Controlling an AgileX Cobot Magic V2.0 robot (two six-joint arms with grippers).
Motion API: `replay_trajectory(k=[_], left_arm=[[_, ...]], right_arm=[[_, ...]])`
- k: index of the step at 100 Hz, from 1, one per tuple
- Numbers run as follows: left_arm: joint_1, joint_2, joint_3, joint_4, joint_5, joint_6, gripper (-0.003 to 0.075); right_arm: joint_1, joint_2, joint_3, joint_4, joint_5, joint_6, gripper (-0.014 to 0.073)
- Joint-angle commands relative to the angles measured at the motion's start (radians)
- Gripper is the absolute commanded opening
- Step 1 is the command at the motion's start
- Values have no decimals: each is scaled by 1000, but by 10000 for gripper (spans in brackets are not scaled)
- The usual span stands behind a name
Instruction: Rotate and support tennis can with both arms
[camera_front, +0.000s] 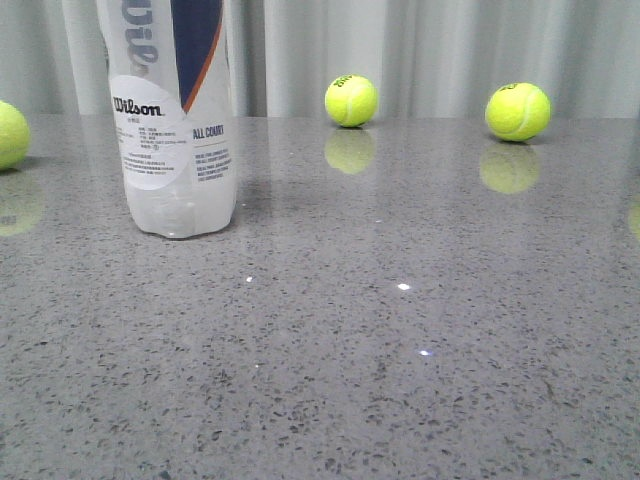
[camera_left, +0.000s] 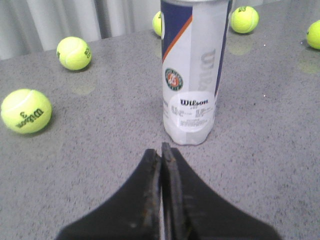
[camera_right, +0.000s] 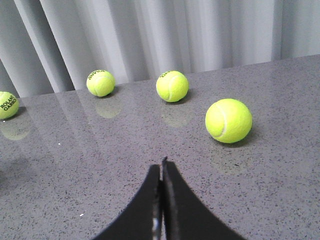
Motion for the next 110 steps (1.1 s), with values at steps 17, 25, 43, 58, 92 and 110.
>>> replay_trajectory(k=[17, 25, 43, 58, 92, 110], left_arm=[[-9, -116, 78, 87, -62, -87, -21], [-7, -140, 108, 96, -72, -103, -21], [67, -164, 182, 100, -159, -121, -21], [210, -186, 275, 8, -346, -35, -21], [561, -263, 522, -298, -728, 274, -21], [616, -375, 637, -300, -745, 272, -21]], right_arm=[[-8, 10, -25, -7, -77, -13, -67], [-8, 10, -25, -7, -77, -13, -67], [-8, 10, -25, -7, -77, -13, -67], [-8, 10, -25, -7, -77, -13, -67], [-8, 10, -25, -7, -77, -13, -67], [-8, 10, -25, -7, -77, -13, -67]])
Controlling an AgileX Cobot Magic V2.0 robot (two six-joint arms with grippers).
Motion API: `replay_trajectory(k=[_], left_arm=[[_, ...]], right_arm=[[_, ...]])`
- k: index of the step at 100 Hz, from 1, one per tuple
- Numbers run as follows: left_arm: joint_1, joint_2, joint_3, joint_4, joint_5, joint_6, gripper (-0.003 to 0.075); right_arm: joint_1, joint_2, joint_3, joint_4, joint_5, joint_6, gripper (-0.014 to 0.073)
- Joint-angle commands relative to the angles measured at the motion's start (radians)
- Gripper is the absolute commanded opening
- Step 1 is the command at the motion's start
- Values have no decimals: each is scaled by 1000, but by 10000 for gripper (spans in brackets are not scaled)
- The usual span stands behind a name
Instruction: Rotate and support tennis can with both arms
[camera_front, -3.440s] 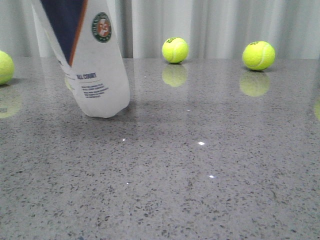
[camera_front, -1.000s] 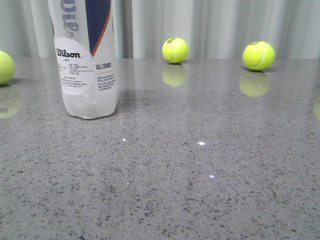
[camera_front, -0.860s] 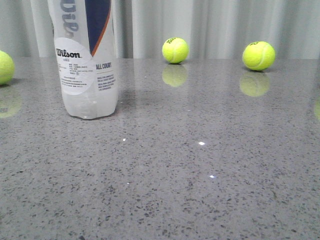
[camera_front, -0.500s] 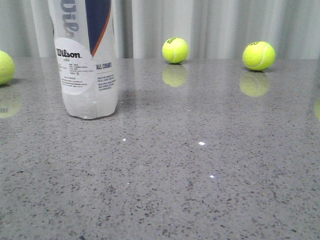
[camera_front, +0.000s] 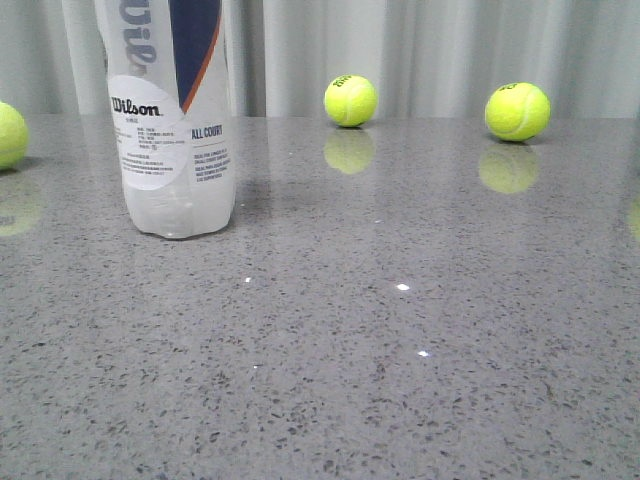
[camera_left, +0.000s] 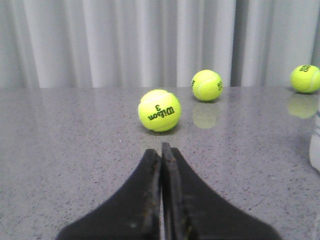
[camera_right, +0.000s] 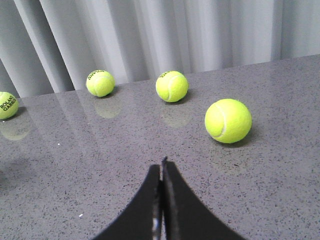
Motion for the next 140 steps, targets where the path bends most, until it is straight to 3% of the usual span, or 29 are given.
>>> replay_trajectory(k=[1, 15, 120, 140], left_arm=[[19, -48, 40, -12, -102, 1, -21], [16, -60, 49, -10, -45, -7, -21], [16, -60, 47, -12, -65, -7, -21], [16, -60, 47, -12, -65, -7, -21]], right_arm=[[-8, 10, -25, -7, -77, -13, -67], [-8, 10, -25, -7, -76, -13, -67], [-8, 9, -23, -11, -75, -13, -67], [-24, 7, 92, 0, -235, -13, -67]])
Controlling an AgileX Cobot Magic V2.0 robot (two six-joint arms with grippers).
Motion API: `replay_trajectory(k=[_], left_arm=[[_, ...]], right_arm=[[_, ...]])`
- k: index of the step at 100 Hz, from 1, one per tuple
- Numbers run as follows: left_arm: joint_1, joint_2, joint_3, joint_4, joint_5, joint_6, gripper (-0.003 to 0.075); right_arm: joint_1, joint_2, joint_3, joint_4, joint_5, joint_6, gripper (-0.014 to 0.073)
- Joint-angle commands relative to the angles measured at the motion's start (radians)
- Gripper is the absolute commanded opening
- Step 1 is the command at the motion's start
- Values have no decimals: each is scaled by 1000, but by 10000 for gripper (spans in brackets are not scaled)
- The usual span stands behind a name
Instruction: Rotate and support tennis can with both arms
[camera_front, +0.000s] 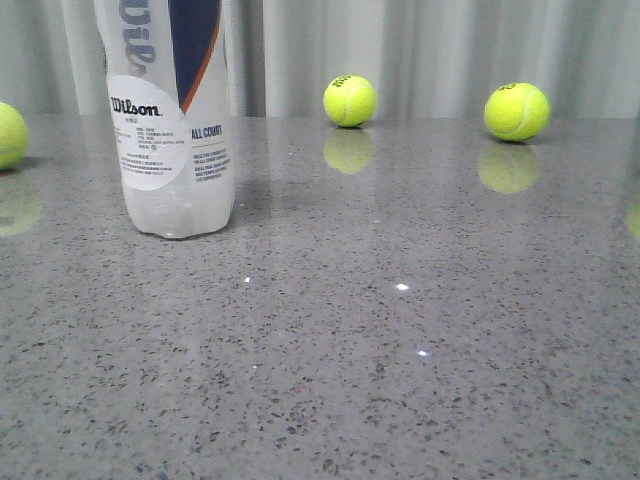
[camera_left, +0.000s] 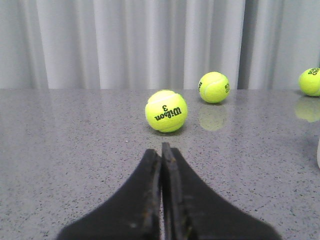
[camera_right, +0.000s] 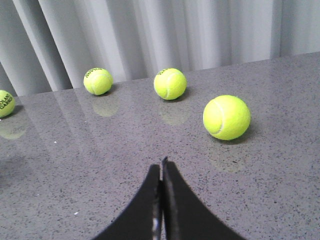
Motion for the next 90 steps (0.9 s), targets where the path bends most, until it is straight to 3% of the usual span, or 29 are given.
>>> replay_trajectory(k=[1, 25, 40, 90], left_arm=[[2, -38, 47, -8, -78, -6, -21], [2, -38, 47, -8, -78, -6, -21], [2, -38, 47, -8, -78, -6, -21], [2, -38, 47, -8, -78, -6, -21]], right_arm=[[-19, 7, 39, 4, -177, -13, -67], [-64, -108, 221, 4, -333, -177, -67], [-64, -203, 285, 2, -317, -175, -67], [-62, -196, 284, -70, -352, -157, -67]])
